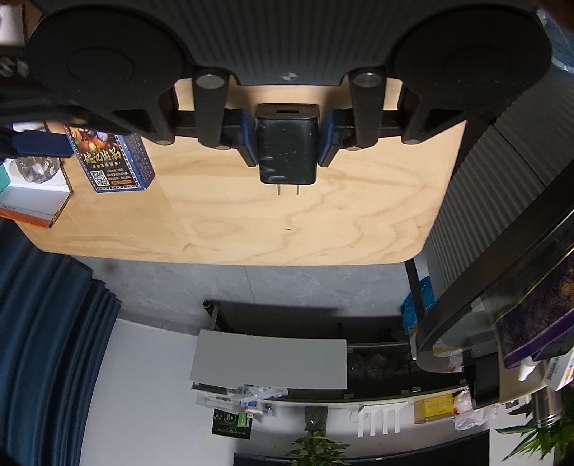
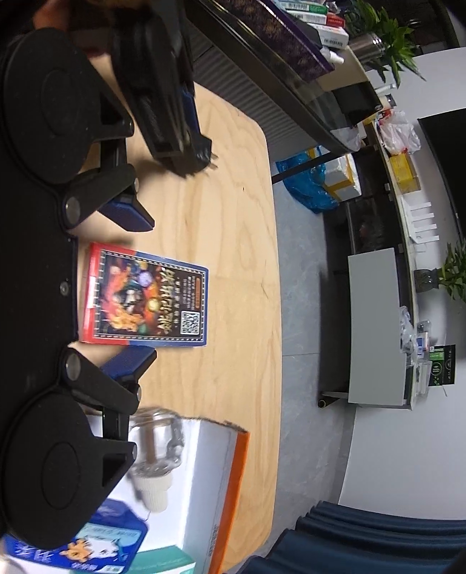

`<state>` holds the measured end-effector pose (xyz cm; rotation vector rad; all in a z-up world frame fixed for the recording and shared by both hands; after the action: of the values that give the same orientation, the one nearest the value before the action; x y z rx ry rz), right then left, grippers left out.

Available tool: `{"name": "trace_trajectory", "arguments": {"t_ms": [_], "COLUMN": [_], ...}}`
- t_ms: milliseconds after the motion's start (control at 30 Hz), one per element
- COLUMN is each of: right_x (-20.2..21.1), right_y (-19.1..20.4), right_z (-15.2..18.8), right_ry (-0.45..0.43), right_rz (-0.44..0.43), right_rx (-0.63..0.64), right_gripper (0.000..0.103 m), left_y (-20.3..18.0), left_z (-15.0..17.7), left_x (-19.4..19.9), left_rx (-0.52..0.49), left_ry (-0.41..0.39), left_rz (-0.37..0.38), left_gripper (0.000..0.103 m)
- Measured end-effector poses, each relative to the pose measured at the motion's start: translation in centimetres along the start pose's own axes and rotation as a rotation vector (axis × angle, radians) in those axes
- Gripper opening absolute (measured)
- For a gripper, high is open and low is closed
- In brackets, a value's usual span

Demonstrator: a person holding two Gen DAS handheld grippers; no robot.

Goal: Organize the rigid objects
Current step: 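Grasp the black charger with the left gripper while the right grasps the red card box, then carry the black charger and card box over the lid with both grippers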

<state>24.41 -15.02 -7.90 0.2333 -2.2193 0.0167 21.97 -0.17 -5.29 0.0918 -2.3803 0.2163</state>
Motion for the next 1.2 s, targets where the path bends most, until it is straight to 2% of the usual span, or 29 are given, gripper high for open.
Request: {"name": "trace_trajectory", "arguments": {"t_ms": [67, 167, 200, 467, 833, 933, 1200], "right_x": [-0.9, -1.4, -1.4, 0.4, 8.7, 11.0, 17.5], "right_y": [-0.2, 0.3, 0.5, 0.6, 1.8, 1.0, -2.5], "right_z": [-0.1, -0.4, -0.5, 0.4, 1.8, 2.2, 3.6], "right_ry": [0.018, 0.012, 0.003, -0.036, -0.141, -0.162, -0.246], "right_rz": [0.010, 0.043, 0.057, 0.040, 0.007, -0.002, 0.047], "right_rx": [-0.003, 0.056, 0.067, 0.024, 0.054, 0.032, -0.013], "right_gripper": [0.086, 0.088, 0.073, 0.071, 0.071, 0.071, 0.071], "left_y": [0.3, 0.6, 0.7, 0.2, -1.6, -3.0, -7.6], "left_z": [0.0, 0.0, 0.0, 1.1, 2.3, 2.1, 3.0], "left_x": [0.5, 1.5, 1.9, 5.2, 9.9, 11.4, 14.7], "left_rx": [0.013, 0.029, 0.034, 0.063, 0.097, 0.087, 0.051], "left_ry": [-0.008, -0.021, -0.026, -0.050, -0.058, -0.075, -0.098], "left_rz": [-0.004, -0.013, -0.016, -0.019, -0.007, 0.014, 0.092], "left_gripper": [0.036, 0.036, 0.036, 0.036, 0.036, 0.036, 0.036]}}
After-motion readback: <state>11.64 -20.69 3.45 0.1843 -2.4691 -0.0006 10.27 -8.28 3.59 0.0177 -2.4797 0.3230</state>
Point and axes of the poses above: each gripper's, at about its wrist camera, not at the fingertips, and x roughly against the way its jaws point, y to its left, z to its underside, the point moved 7 cm from there along -x, roughly the way its jaws point, and after that the axes turned 6 degrees about x, right-handed, at the moved point
